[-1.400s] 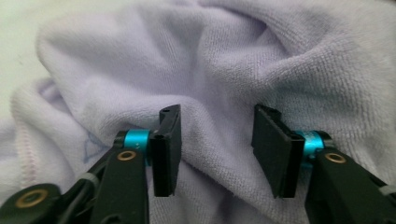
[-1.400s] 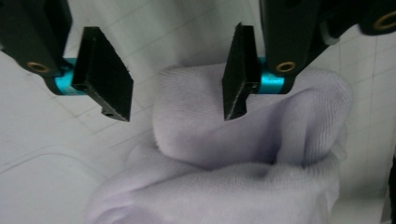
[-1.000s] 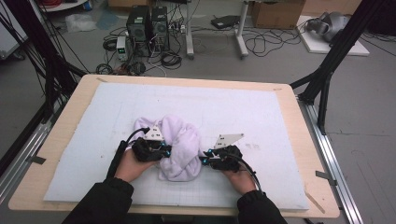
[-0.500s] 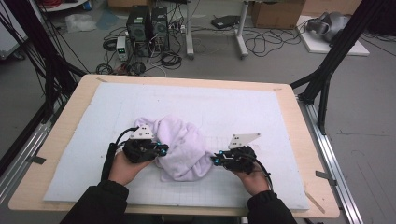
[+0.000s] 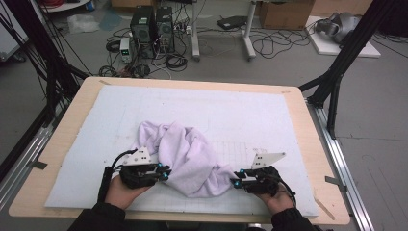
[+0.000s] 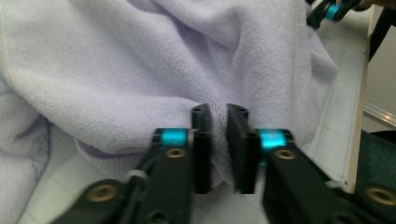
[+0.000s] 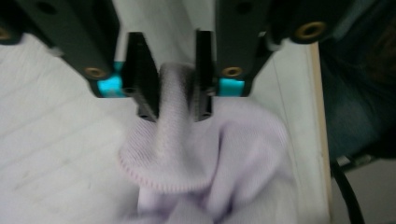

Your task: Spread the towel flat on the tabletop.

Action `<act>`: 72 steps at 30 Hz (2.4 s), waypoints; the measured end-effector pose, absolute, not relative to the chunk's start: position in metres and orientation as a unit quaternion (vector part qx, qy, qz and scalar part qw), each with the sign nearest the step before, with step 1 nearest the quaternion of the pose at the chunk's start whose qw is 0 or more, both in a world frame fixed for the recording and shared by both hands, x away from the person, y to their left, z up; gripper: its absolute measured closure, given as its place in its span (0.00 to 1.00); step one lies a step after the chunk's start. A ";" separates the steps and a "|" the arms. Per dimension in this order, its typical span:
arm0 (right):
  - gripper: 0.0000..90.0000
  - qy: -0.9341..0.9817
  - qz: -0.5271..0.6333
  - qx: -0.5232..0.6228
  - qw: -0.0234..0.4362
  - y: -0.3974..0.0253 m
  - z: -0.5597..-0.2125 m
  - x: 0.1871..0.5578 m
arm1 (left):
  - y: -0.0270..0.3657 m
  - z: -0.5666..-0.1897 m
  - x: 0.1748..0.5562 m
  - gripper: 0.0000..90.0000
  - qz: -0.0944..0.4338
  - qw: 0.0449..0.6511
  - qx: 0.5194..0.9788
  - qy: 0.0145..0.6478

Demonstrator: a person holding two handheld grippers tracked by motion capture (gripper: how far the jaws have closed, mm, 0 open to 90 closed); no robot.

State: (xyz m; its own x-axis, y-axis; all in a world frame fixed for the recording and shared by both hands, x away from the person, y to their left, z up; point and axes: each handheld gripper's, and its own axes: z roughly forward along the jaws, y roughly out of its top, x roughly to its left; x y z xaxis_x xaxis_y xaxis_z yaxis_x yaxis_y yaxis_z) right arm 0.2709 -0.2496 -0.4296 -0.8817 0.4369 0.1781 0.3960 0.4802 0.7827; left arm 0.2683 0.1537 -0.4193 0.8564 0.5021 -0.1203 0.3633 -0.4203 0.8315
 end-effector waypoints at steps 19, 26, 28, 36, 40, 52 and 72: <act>0.89 0.869 0.438 0.229 0.004 -0.210 -0.442 0.304 | 0.140 -0.430 0.325 0.81 0.099 0.390 0.867 0.295; 0.91 0.871 0.438 0.222 -0.016 -0.216 -0.440 0.292 | 0.162 -0.426 0.310 0.97 0.077 0.403 0.862 0.297; 0.91 0.873 0.435 0.219 -0.016 -0.218 -0.439 0.287 | 0.168 -0.426 0.301 0.97 0.074 0.404 0.862 0.297; 0.85 0.870 0.443 0.214 -0.027 -0.231 -0.438 0.271 | 0.190 -0.419 0.267 0.95 0.070 0.418 0.860 0.284; 0.64 0.854 0.469 0.225 -0.010 -0.234 -0.423 0.278 | 0.193 -0.407 0.271 0.81 0.082 0.434 0.853 0.278; 0.49 0.830 0.494 0.260 0.009 -0.211 -0.417 0.329 | 0.152 -0.402 0.334 0.54 0.109 0.431 0.847 0.292; 0.97 0.830 0.493 0.258 -0.038 -0.217 -0.425 0.341 | 0.141 -0.422 0.347 0.93 0.077 0.372 0.875 0.301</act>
